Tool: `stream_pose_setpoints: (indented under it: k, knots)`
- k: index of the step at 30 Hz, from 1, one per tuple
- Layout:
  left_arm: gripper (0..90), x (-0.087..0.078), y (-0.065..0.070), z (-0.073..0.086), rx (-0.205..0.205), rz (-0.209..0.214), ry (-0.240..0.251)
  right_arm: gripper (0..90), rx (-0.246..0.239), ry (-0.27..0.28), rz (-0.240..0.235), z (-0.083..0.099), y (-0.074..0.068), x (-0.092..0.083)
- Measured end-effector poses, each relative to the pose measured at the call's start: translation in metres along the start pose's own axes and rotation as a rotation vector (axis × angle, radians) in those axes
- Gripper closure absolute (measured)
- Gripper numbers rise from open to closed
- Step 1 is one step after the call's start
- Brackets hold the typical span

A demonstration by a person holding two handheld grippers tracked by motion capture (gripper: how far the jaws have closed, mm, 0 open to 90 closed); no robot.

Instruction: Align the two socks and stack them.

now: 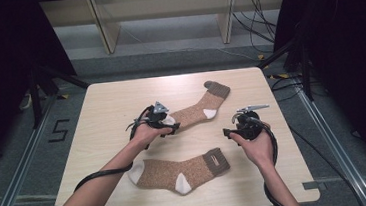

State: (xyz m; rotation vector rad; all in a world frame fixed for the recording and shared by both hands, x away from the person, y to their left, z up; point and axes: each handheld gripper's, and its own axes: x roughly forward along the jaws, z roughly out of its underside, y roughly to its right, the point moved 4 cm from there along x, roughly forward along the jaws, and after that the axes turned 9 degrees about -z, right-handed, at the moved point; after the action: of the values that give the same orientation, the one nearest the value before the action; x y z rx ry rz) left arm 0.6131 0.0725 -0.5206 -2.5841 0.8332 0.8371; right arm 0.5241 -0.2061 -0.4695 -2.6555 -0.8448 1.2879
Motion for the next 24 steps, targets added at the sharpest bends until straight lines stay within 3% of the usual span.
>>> stream_pose_setpoints:
  k: [2, 4, 9, 10, 17, 23, 24]
  knots:
    - [28.3, 0.002, 0.001, 0.000, -0.004, 0.003, 0.001, 39.8, -0.020, -0.004, -0.001, 0.001, 0.002, -0.001]
    - [28.1, 0.005, 0.003, -0.001, 0.014, 0.002, -0.009, 39.8, 0.005, -0.006, -0.010, 0.003, 0.000, -0.002]
    - [27.2, 0.009, 0.004, -0.001, 0.024, 0.000, -0.027, 39.8, 0.000, -0.008, 0.002, 0.004, 0.002, -0.004]
    - [26.8, 0.010, 0.004, -0.001, 0.029, -0.001, -0.030, 39.8, -0.023, -0.010, 0.003, 0.004, 0.004, -0.004]
    - [27.5, 0.016, 0.004, 0.000, -0.007, 0.001, -0.054, 39.8, -0.001, -0.009, 0.004, 0.007, 0.004, -0.007]
    - [38.7, 0.015, 0.005, 0.001, 0.000, 0.014, -0.061, 39.8, -0.005, 0.002, 0.008, 0.010, 0.007, -0.008]
    - [46.9, 0.014, 0.005, 0.000, -0.001, 0.019, -0.061, 39.8, -0.016, 0.006, -0.007, 0.012, 0.009, -0.009]
